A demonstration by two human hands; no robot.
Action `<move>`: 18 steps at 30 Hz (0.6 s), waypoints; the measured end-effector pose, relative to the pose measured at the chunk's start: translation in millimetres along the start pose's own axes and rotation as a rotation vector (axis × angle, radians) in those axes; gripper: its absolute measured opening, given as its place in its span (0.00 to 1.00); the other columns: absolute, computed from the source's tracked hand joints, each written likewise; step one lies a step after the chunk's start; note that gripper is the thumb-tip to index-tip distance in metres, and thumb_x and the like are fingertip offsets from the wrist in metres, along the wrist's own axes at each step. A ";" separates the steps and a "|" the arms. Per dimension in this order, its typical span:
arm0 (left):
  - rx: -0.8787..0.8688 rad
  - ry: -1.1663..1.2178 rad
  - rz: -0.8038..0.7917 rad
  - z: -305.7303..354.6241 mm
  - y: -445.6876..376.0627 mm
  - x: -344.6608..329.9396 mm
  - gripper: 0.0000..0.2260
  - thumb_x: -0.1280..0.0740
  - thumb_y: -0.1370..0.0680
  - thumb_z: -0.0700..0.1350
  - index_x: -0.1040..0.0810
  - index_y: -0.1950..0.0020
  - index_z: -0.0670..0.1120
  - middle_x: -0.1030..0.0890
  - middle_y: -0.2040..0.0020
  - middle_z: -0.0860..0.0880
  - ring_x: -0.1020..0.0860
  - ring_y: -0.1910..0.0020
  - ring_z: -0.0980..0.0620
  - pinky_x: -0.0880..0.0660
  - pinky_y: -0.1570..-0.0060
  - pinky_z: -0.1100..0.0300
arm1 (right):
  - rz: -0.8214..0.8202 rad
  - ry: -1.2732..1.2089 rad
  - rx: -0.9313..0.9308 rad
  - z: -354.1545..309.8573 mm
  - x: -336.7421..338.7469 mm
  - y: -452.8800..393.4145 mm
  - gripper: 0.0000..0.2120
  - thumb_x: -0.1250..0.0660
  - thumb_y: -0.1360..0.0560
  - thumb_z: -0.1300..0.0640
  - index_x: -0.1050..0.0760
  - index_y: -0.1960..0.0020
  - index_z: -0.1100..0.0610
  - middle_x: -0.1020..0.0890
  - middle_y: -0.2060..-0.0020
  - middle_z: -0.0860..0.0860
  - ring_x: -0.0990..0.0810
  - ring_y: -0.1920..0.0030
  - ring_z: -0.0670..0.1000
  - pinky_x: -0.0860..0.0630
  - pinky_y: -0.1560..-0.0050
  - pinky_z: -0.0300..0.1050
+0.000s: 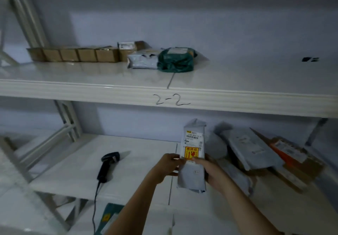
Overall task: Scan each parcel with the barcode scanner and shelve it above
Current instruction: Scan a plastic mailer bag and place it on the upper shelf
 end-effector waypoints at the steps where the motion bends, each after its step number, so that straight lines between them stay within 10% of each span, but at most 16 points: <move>1: 0.008 0.008 0.022 -6.1 5.8 16.1 0.14 0.32 0.22 0.45 0.22 0.38 0.42 0.17 0.45 0.43 0.17 0.51 0.47 0.19 0.52 0.56 | -0.001 0.017 -0.012 3.6 -17.5 -2.8 0.20 0.26 0.27 0.60 0.23 0.35 0.55 0.14 0.46 0.55 0.14 0.48 0.56 0.18 0.58 0.47; 14: 0.261 0.007 0.463 -84.3 5.8 211.0 0.06 0.36 0.20 0.42 0.21 0.46 0.43 0.21 0.54 0.45 0.25 0.64 0.51 0.27 0.63 0.61 | 0.039 0.210 -0.089 47.3 -163.2 -95.4 0.20 0.25 0.27 0.60 0.26 0.38 0.59 0.15 0.47 0.57 0.15 0.49 0.59 0.19 0.44 0.56; 18: 0.294 -0.217 0.654 -102.4 -12.2 269.7 0.12 0.31 0.24 0.42 0.19 0.42 0.40 0.19 0.46 0.38 0.19 0.49 0.39 0.22 0.50 0.50 | 0.036 0.186 -0.107 56.0 -186.9 -145.7 0.20 0.27 0.25 0.58 0.26 0.36 0.62 0.15 0.46 0.59 0.16 0.48 0.60 0.20 0.41 0.58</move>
Point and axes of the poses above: each hand's wrist, its own y-axis away from the middle knuckle, its own x-axis out of the back of the hand, z = x × y, the point moved 1 cm from there along -y, towards the middle knuckle
